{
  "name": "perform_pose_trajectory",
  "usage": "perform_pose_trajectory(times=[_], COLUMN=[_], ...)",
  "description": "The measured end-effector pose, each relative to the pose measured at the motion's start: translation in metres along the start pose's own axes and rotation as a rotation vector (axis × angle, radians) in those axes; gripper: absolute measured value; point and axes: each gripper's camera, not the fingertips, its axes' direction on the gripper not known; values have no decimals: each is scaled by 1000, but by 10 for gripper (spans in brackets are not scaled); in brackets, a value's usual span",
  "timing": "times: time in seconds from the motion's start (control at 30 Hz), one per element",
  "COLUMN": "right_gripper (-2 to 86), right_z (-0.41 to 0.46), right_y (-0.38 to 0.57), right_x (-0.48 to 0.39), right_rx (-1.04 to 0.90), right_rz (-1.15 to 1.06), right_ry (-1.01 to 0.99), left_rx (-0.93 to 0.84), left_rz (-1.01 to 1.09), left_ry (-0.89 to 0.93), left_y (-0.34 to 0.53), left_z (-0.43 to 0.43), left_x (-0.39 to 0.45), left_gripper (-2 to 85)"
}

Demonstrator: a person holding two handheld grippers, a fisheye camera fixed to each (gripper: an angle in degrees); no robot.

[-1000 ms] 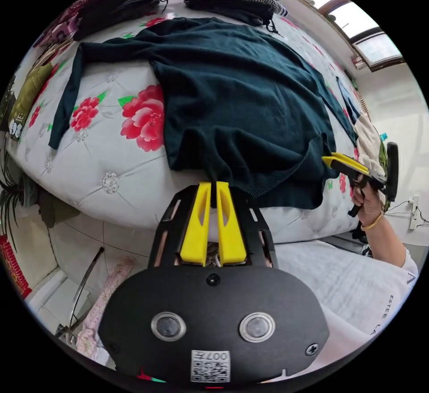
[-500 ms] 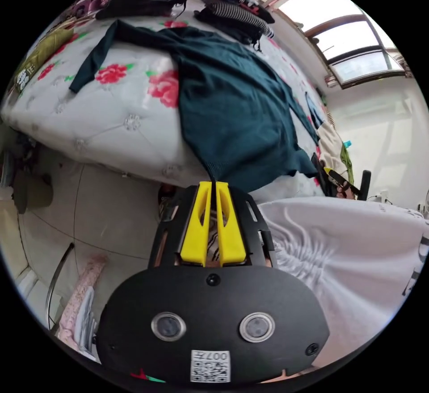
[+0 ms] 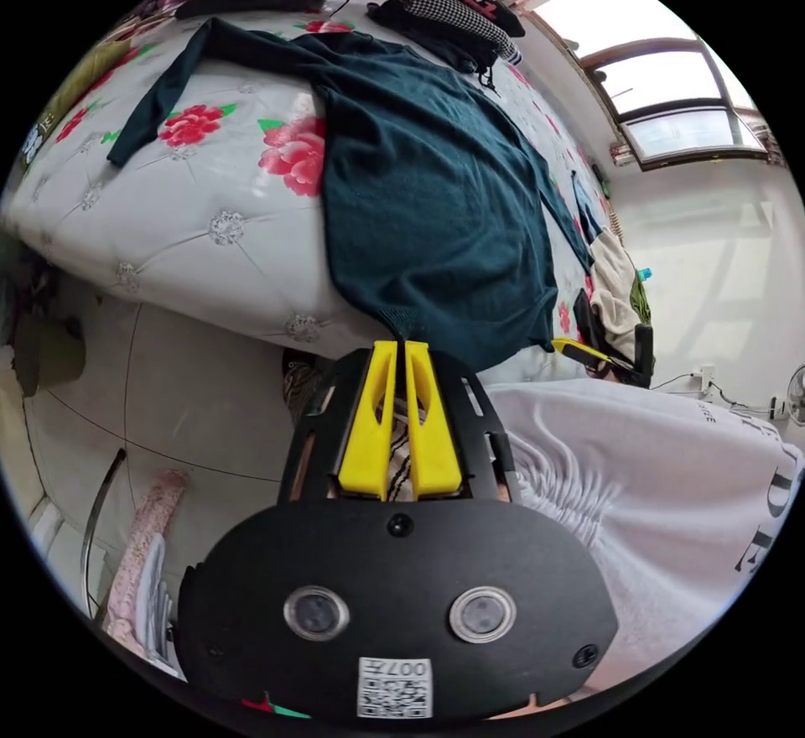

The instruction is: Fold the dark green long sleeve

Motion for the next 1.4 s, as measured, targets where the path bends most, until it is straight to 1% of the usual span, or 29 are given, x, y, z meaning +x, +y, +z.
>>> perform_pose_trajectory(times=[0.03,0.1,0.13,0.2,0.27,0.3,0.33,0.37,0.43,0.47,0.53,0.6,0.63,0.7,0.73,0.77,0.8,0.83,0.87,0.93,1.0,1.07,1.13,1.23,1.3,1.37,1.4], right_gripper=[37,16,10,4,0,0,-1,-2,-2,-2,-2,-3,-3,-3,-3,-3,-3,-3,-3,-3,-3,-2,-2,-2,-2,0,0], right_z=[0,-7,-22,-67,-151,-175,-222,-268,-323,-346,-359,-348,-330,-288,-251,-206,-182,-134,-87,-33,1,26,41,54,50,36,34], right_y=[-3,-13,-23,-44,-78,-85,-93,-93,-81,-67,-40,-15,-1,18,30,42,48,59,71,85,95,109,118,119,112,101,96], right_x=[3,6,6,1,-16,-23,-38,-56,-86,-106,-128,-136,-133,-120,-106,-87,-78,-58,-40,-20,-13,-23,-26,-20,-18,-22,-26], right_rx=[-17,-44,-20,94,267,318,425,525,650,707,743,718,673,565,484,395,347,255,166,60,-38,-123,-162,-149,-111,-6,14], right_rz=[26,-2,-30,-83,-163,-184,-231,-287,-388,-461,-548,-600,-609,-595,-562,-492,-449,-370,-281,-192,-179,-259,-294,-256,-235,-241,-251], right_ry=[14,-56,-103,-131,-142,-147,-158,-160,-144,-116,-55,-8,-8,-31,-51,-68,-81,-102,-115,-131,-145,-80,-46,25,77,113,130], left_rx=[6,46,85,172,276,352,440,485,632,656,695,660,638,503,418,378,306,261,175,63,28,26,80,152,183,208,225], left_rz=[-5,-48,-71,-72,-41,0,53,82,214,242,302,298,290,220,159,121,29,-31,-139,-291,-344,-366,-393,-471,-472,-446,-422], left_ry=[11,80,113,177,221,234,253,267,322,321,249,179,154,41,2,-3,9,19,57,114,92,74,97,99,80,23,-31], left_y=[-4,-29,-49,-84,-118,-136,-146,-147,-136,-130,-100,-78,-72,-47,-35,-28,-15,-9,5,30,46,59,72,78,74,61,48], left_z=[-4,-26,-45,-87,-140,-180,-222,-243,-318,-332,-364,-361,-354,-304,-267,-247,-204,-182,-140,-74,-52,-47,-51,-67,-82,-102,-117], left_x=[-2,-12,-17,-15,-1,15,34,44,78,85,101,100,98,75,56,44,15,0,-28,-68,-81,-89,-99,-116,-124,-129,-132], left_gripper=[-7,-7,-7,-7,-7,-7,-8,-8,-8,-8,-8,-8,-8,-8,-8,-7,-7,-7,-7,-7,-7,-5,1,25,49,61,68])
